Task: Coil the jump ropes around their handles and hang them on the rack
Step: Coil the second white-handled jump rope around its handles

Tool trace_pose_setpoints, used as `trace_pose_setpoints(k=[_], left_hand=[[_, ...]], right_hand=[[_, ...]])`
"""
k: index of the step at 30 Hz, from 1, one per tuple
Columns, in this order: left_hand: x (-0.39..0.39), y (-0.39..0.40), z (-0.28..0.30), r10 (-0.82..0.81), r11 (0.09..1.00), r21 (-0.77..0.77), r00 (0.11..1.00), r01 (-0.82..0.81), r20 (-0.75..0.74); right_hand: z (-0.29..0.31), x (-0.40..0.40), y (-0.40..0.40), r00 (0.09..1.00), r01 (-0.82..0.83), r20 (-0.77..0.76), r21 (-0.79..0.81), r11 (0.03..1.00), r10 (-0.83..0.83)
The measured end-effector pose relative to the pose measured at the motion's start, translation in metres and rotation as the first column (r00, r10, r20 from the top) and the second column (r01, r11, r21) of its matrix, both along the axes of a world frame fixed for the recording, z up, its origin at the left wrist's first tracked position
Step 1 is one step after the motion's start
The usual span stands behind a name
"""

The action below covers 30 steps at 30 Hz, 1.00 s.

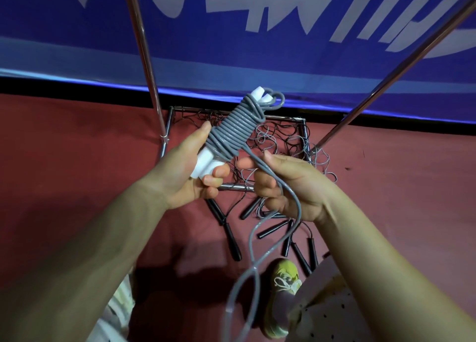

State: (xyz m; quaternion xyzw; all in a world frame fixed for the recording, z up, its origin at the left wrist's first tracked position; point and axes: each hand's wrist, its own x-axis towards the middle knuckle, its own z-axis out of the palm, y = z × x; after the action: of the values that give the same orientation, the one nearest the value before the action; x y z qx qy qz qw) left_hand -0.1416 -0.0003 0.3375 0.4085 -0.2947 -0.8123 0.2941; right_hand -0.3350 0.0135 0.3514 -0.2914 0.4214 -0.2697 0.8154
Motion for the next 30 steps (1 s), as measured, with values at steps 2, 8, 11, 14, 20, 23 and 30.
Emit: trace_pose_setpoints(k=[2, 8, 11, 14, 20, 23, 30], left_hand=[[0.001, 0.0, 0.0, 0.001, 1.0, 0.021, 1.0, -0.001, -0.01], [0.001, 0.002, 0.003, 0.011, 0.993, 0.122, 0.996, 0.0, -0.087], [0.002, 0.003, 0.001, 0.03, 0.986, 0.164, 0.999, -0.022, -0.045], [-0.001, 0.002, -0.009, 0.088, 0.984, 0.143, 0.988, -0.106, 0.128], [-0.01, 0.003, -0.014, 0.173, 0.981, -0.154, 0.906, -0.121, 0.387], [-0.014, 0.005, -0.016, 0.226, 0.936, -0.341, 0.882, -0.081, 0.412], [-0.009, 0.01, -0.023, 0.141, 0.806, -0.544, 0.819, 0.231, 0.556]], right_hand=[[0.0, 0.0, 0.0, 1.0, 0.0, 0.006, 0.0, 1.0, 0.0], [-0.003, 0.008, 0.003, 0.997, -0.041, -0.068, -0.01, 0.999, 0.041], [-0.009, 0.014, 0.005, 0.907, -0.123, -0.422, -0.238, 0.963, 0.012], [-0.014, 0.021, 0.008, 0.584, -0.398, -0.803, -0.413, 0.819, -0.121], [-0.006, 0.028, 0.013, 0.517, -0.401, -0.813, -0.505, 0.764, -0.267], [-0.005, 0.028, 0.016, 0.639, -0.218, -0.726, -0.487, 0.846, -0.254], [-0.004, 0.026, 0.015, 0.771, -0.034, -0.607, -0.343, 0.939, -0.194]])
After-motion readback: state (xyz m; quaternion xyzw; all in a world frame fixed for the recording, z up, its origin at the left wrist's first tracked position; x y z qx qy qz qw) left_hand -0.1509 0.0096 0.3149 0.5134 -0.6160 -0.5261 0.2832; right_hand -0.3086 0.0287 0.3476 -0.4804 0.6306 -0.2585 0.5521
